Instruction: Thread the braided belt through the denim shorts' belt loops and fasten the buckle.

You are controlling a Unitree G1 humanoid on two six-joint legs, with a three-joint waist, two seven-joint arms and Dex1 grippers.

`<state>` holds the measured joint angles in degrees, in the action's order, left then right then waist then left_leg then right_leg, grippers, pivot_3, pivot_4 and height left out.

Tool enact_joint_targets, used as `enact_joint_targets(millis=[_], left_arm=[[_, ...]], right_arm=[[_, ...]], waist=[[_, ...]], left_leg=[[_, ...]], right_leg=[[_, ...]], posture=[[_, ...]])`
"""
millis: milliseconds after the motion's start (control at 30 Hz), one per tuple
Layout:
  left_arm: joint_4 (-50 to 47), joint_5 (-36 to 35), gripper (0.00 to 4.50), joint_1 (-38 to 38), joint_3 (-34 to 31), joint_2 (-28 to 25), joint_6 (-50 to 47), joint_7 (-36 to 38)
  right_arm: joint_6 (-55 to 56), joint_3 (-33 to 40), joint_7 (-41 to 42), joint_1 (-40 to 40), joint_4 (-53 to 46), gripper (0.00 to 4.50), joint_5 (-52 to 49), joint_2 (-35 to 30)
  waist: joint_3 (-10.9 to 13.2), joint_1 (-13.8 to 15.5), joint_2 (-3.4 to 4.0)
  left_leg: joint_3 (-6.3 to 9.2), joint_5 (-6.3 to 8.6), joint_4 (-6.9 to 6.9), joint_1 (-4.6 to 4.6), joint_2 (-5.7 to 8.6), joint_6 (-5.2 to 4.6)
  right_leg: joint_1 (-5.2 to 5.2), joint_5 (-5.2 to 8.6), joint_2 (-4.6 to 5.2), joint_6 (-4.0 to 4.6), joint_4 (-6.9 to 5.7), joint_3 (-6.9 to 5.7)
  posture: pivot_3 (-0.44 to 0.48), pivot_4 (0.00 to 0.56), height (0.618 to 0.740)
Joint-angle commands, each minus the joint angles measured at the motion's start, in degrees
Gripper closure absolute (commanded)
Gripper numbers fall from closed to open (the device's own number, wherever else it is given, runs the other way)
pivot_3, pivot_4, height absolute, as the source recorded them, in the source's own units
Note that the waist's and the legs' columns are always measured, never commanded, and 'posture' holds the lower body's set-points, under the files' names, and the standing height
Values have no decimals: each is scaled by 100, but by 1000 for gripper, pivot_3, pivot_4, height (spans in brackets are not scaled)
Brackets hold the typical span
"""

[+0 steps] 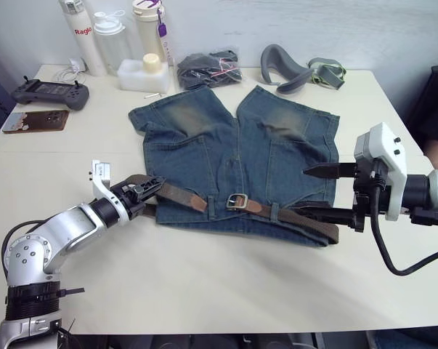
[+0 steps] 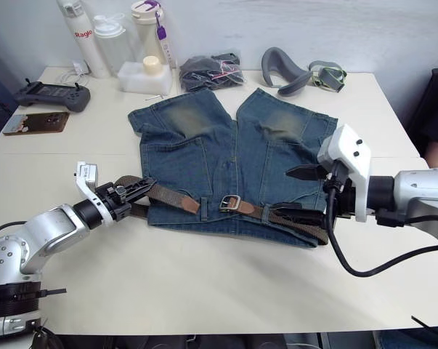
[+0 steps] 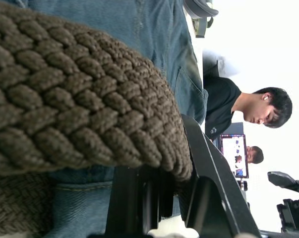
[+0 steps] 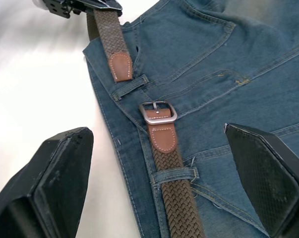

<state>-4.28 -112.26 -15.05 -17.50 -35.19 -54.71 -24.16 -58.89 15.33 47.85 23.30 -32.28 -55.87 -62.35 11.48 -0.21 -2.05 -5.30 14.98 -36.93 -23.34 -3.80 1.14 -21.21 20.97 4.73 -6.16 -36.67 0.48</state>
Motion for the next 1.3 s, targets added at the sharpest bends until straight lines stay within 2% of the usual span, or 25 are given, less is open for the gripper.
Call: enact_joint_targets(millis=[33,500,600,733,833,1133,1300], left_arm=[[-301,-58,4500,115,54,-25,92,-30],[-729,378,4500,314,495,691,883,-527],[-630,470,4500,245,367,614,910,-441],[-478,517,4500,41,194,251,772,-246],[-526,283,4500,-78,149,130,804,-355],[-1191,614,4500,-8,586,60,553,-49],[-1130,1014,4500,-47,581,-216,384,324]], right_arm=[[46,56,41,41,-41,9,-84,-21],[-22,189,-3,-34,-92,9,-98,-105],[-37,210,-21,-50,-108,9,-134,-97],[-3,183,0,-58,-73,9,-113,-108],[14,173,15,-59,-58,9,-104,-104],[33,132,-10,-55,-70,9,-100,-75],[18,162,-21,-76,-79,9,-103,-97]], waist=[[0,-1,0],[0,10,0],[0,11,0],[0,5,0],[0,2,0],[0,8,0],[0,-5,0]], left_leg=[[0,0,0,0,0,0],[0,0,-4,-1,2,0],[0,0,-6,-1,2,-1],[1,-1,-9,-1,2,1],[-4,-1,-9,2,2,1],[-4,0,-5,-1,3,0],[-7,-2,-8,2,2,2]], right_leg=[[0,0,0,0,0,0],[3,-1,-2,-1,-2,1],[3,-1,-5,-1,-2,0],[2,-1,-11,-1,-10,-1],[-2,0,-10,-1,-17,-2],[-3,0,-11,-1,-14,-1],[-4,0,-15,-1,-18,0]], posture=[[0,150,740],[0,150,740],[0,150,740],[0,150,740],[0,150,740],[0,150,740],[0,150,740]])
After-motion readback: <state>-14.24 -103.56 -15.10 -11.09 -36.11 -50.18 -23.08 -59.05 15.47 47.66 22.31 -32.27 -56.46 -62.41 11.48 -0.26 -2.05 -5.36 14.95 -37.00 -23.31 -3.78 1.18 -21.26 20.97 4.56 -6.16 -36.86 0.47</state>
